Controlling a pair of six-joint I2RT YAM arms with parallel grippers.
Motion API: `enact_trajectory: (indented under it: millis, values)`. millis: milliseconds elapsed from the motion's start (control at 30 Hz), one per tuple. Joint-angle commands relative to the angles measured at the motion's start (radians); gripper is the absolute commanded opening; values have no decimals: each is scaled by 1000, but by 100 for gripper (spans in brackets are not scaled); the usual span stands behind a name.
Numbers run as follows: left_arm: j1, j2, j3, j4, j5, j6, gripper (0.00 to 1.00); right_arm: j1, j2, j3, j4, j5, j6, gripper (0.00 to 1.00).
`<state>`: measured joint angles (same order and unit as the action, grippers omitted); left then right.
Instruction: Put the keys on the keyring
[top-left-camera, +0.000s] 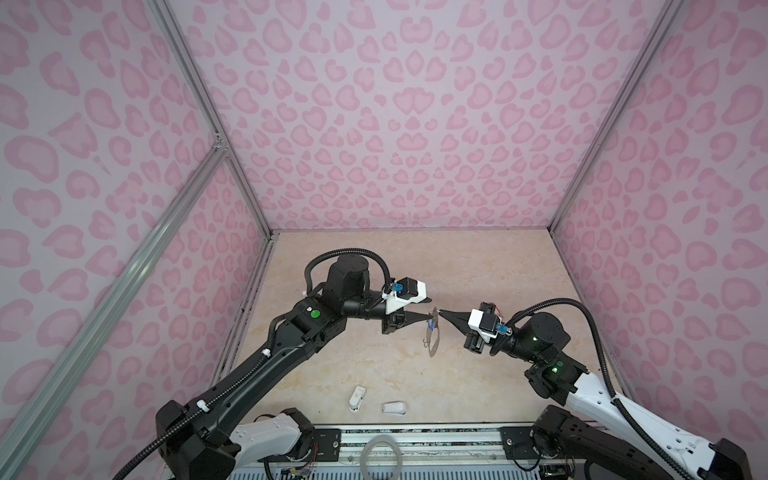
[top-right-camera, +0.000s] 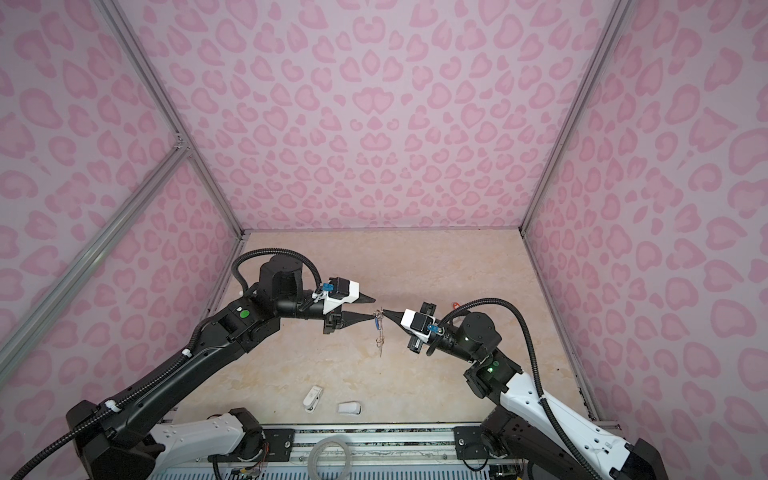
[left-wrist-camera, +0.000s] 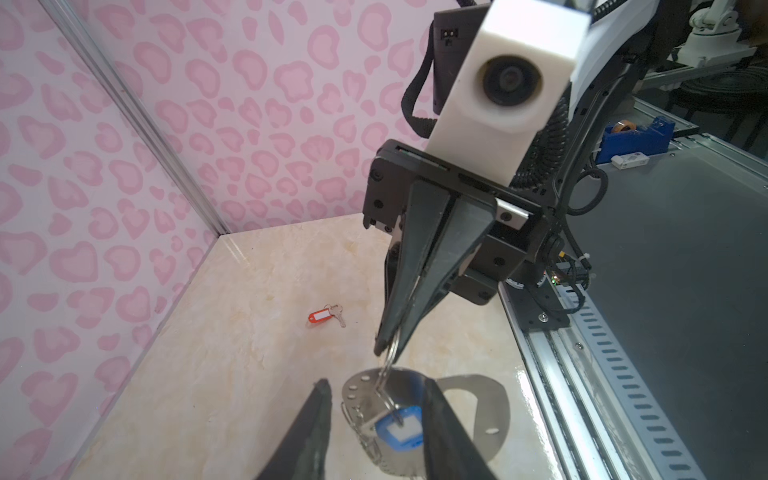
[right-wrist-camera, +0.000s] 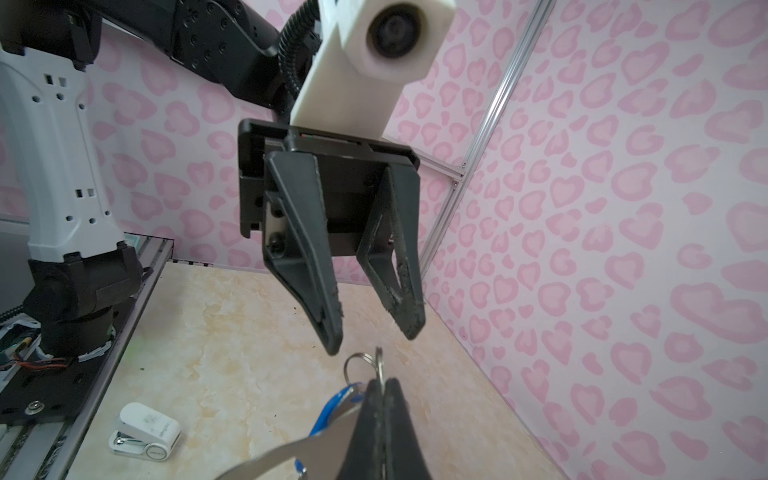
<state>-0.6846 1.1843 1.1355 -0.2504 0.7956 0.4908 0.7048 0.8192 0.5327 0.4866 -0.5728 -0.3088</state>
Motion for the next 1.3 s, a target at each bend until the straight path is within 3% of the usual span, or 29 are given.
enact_trajectory:
  millis: [0,467,800,867,933,1067,1267]
  values:
    - [1,9,-5,43,53,-15,33,1,-5,-4,60,-16,25,0]
    - [0,23,9,34,48,2,19,2,18,8,61,-39,29,0]
    - [-5,29,28,4,10,40,3,2,39,15,76,-26,24,0]
    - [-14,29,42,-13,-27,53,3,2,44,16,71,-7,23,0]
    - [-31,29,61,-45,-99,72,3,2,42,23,36,20,5,19]
    - [-69,42,123,-152,-257,133,3,2,17,42,-61,101,-53,29]
    - [-132,80,204,-287,-434,218,3,2,5,70,-134,127,-102,29]
